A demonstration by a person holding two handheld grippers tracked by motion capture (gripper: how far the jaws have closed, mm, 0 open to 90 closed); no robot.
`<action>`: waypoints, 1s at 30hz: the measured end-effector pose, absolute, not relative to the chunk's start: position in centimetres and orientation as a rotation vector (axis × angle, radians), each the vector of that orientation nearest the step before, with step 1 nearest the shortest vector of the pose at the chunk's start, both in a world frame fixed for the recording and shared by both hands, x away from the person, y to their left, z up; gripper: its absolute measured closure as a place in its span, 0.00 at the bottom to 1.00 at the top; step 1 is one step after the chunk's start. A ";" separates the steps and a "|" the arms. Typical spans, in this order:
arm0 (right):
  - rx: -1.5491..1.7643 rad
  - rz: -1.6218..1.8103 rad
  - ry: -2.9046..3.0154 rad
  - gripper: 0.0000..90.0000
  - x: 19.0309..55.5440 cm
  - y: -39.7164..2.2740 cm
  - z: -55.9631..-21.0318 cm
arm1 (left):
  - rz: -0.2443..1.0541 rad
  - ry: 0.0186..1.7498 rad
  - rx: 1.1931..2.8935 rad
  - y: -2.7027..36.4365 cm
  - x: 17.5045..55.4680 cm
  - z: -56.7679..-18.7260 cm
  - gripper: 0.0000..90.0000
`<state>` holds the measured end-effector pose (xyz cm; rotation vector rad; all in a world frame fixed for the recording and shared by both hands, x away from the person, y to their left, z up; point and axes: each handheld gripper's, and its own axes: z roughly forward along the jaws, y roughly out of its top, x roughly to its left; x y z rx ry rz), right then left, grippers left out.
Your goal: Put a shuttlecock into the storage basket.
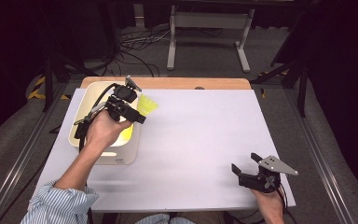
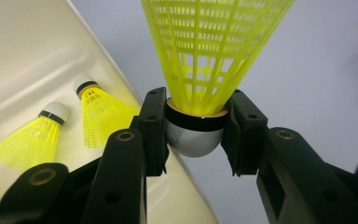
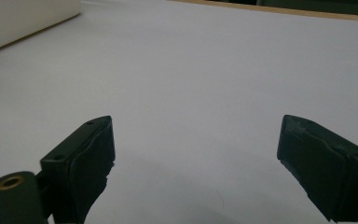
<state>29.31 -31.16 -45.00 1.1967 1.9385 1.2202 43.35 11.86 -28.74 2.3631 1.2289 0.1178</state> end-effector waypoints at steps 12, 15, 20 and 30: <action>1.198 1.218 1.938 0.13 29.3 -31.1 -45.0 | 0.142 1.273 2.335 13.2 43.4 -28.6 0.71; 1.197 1.218 1.938 0.13 29.3 -31.1 -45.0 | 0.145 1.284 2.326 13.6 43.5 -28.7 0.71; 1.196 1.219 1.938 0.13 29.3 -31.1 -45.0 | 0.143 1.302 2.317 14.3 43.7 -28.7 0.71; 1.197 1.215 1.937 0.13 29.3 -31.1 -45.0 | 0.147 1.360 2.290 15.7 44.1 -29.1 0.71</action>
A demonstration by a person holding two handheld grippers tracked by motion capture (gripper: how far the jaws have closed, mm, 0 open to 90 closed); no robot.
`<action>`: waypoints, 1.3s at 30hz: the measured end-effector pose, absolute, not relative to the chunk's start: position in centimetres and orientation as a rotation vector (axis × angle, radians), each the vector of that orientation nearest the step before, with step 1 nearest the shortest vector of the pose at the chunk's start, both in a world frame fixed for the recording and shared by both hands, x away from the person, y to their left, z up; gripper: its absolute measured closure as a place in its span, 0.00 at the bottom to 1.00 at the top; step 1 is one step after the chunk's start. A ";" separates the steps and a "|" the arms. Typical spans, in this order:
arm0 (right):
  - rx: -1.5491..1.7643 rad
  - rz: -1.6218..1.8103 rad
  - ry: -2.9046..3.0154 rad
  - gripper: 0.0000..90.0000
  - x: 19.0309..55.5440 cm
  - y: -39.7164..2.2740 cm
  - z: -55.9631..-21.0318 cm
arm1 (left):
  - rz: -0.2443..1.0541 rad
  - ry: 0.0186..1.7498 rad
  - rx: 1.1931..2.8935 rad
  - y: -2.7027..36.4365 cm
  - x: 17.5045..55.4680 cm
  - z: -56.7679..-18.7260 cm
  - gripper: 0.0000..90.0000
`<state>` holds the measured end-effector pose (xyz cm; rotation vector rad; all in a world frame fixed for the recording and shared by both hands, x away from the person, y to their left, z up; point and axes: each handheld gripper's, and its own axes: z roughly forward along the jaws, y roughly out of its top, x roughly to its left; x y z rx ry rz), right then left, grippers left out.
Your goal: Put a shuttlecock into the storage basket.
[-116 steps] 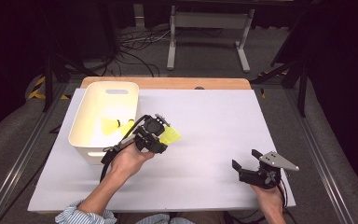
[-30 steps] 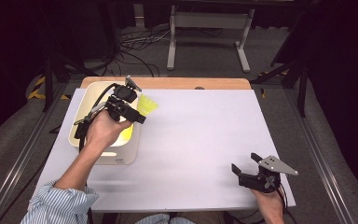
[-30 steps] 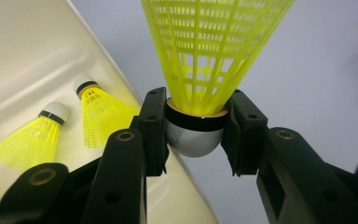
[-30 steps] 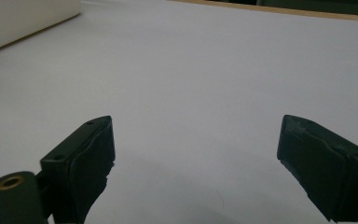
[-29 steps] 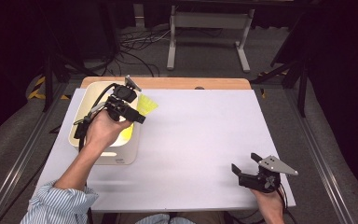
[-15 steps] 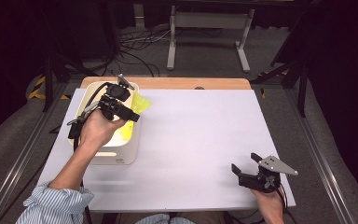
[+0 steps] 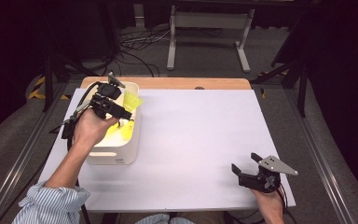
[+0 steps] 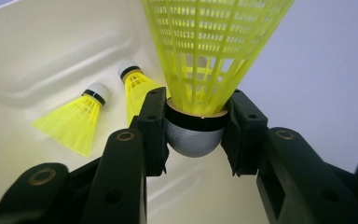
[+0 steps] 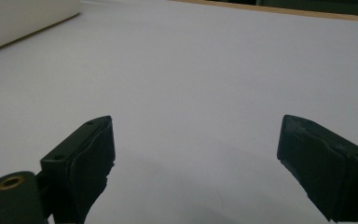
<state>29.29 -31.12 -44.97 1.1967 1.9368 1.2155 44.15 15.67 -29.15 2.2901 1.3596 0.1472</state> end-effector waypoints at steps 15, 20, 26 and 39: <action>1.195 1.213 1.937 0.13 29.3 -31.1 -45.0 | 0.158 1.438 2.254 17.3 44.9 -30.1 0.71; 1.196 1.216 1.935 0.13 29.2 -31.1 -44.9 | 0.151 1.472 2.234 17.9 45.5 -30.9 0.71; 1.197 1.219 1.936 0.13 29.3 -31.2 -45.0 | 0.149 1.503 2.238 18.6 45.9 -31.5 0.71; 1.194 1.216 1.944 0.13 29.3 -31.2 -45.0 | 0.180 1.548 2.234 19.0 46.7 -32.3 0.71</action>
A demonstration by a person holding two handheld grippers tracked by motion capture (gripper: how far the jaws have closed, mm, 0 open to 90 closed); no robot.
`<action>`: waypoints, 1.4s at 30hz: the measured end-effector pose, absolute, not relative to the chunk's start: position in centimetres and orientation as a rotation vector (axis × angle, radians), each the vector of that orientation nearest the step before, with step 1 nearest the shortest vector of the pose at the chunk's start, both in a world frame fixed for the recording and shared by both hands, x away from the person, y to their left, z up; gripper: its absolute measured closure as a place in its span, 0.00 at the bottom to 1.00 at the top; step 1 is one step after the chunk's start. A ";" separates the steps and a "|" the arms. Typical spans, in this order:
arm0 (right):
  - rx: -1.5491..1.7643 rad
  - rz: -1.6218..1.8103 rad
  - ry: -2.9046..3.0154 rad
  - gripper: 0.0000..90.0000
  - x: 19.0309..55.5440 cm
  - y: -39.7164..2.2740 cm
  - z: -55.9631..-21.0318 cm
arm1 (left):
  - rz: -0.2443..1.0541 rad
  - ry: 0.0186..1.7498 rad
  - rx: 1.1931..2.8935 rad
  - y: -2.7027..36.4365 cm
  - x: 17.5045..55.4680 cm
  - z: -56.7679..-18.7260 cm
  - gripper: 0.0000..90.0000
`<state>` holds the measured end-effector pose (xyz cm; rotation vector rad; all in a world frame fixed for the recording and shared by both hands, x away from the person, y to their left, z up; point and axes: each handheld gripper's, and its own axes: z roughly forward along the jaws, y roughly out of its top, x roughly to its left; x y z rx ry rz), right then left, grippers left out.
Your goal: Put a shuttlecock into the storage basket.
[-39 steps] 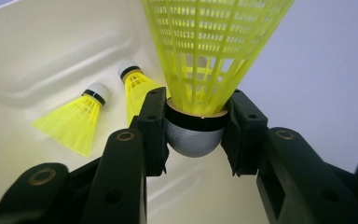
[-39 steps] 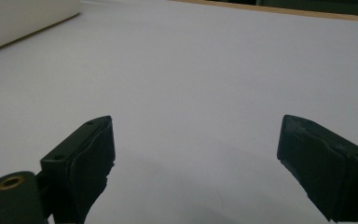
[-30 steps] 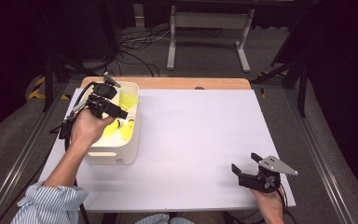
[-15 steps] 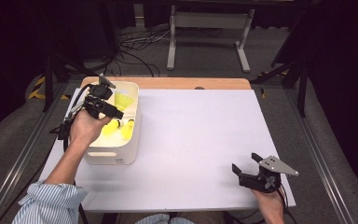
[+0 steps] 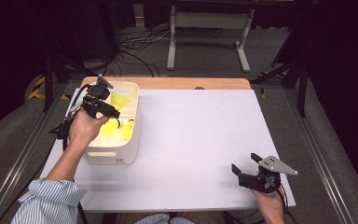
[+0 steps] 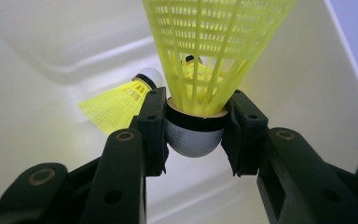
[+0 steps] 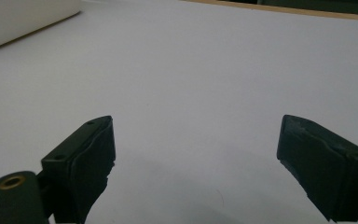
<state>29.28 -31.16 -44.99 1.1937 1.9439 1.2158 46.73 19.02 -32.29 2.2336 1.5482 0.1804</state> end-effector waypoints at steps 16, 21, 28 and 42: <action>1.197 1.216 1.947 0.13 29.3 -31.1 -45.0 | 0.154 1.610 2.258 18.8 48.5 -34.1 0.71; 1.195 1.218 1.951 0.13 29.4 -31.1 -45.1 | 0.137 1.624 2.266 18.5 48.9 -34.7 0.71; 1.193 1.215 1.958 0.13 29.4 -31.0 -45.1 | 0.121 1.643 2.274 18.1 49.5 -35.3 0.71; 1.194 1.220 1.959 0.13 29.4 -31.0 -45.1 | 0.109 1.672 2.293 18.1 50.2 -36.1 0.70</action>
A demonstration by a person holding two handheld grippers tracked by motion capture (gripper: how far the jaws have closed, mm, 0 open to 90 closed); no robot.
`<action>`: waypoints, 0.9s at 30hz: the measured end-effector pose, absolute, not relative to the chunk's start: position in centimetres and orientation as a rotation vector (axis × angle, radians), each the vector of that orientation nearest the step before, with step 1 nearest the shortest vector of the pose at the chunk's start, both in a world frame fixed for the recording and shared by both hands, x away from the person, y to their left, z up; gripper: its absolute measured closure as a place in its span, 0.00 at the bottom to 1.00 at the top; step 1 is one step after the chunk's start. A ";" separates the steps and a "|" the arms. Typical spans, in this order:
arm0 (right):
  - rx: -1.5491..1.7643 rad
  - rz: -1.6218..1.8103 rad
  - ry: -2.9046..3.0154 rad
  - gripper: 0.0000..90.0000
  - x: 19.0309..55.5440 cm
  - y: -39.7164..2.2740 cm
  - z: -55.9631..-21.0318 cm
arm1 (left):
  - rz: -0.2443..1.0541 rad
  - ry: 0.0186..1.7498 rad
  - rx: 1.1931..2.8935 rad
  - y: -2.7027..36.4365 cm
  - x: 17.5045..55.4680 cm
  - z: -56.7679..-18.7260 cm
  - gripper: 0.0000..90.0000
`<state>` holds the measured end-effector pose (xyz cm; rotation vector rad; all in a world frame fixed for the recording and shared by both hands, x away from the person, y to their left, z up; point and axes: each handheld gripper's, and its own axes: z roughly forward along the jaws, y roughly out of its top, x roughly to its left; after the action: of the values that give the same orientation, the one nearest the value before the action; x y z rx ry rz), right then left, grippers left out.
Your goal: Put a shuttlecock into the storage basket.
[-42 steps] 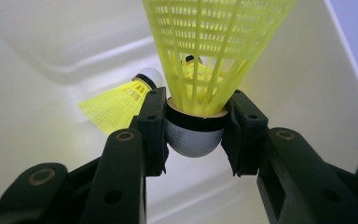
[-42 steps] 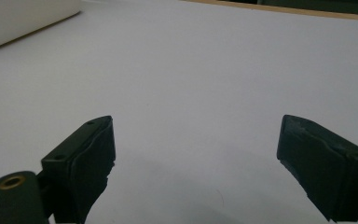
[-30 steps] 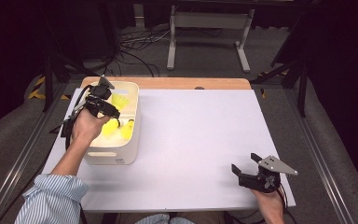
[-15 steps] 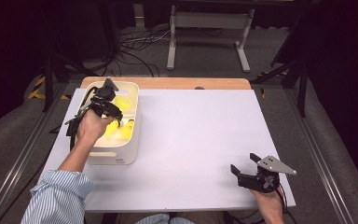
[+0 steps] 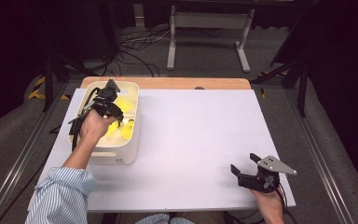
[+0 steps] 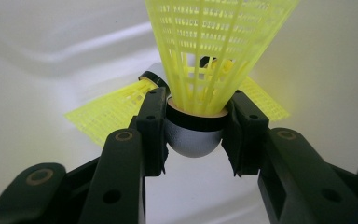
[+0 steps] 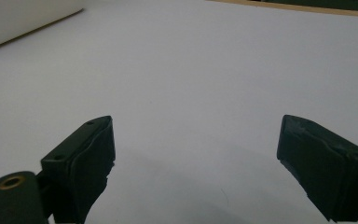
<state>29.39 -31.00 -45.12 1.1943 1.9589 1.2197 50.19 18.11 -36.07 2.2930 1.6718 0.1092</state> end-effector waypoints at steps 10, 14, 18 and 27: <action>1.193 1.214 1.964 0.13 29.4 -31.0 -45.1 | 0.098 1.670 2.300 18.0 50.2 -36.2 0.69; 1.192 1.215 1.962 0.13 29.4 -31.0 -45.1 | 0.105 1.673 2.297 18.0 50.2 -36.2 0.65; 1.193 1.216 1.959 0.13 29.4 -31.0 -45.1 | 0.117 1.670 2.300 17.9 50.0 -36.0 0.57; 1.189 1.217 1.963 0.13 29.4 -30.9 -45.1 | 0.153 1.648 2.306 17.8 49.5 -35.5 0.45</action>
<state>29.44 -30.95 -45.10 1.1888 1.9632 1.2169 49.47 17.79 -35.53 2.3058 1.6482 0.1525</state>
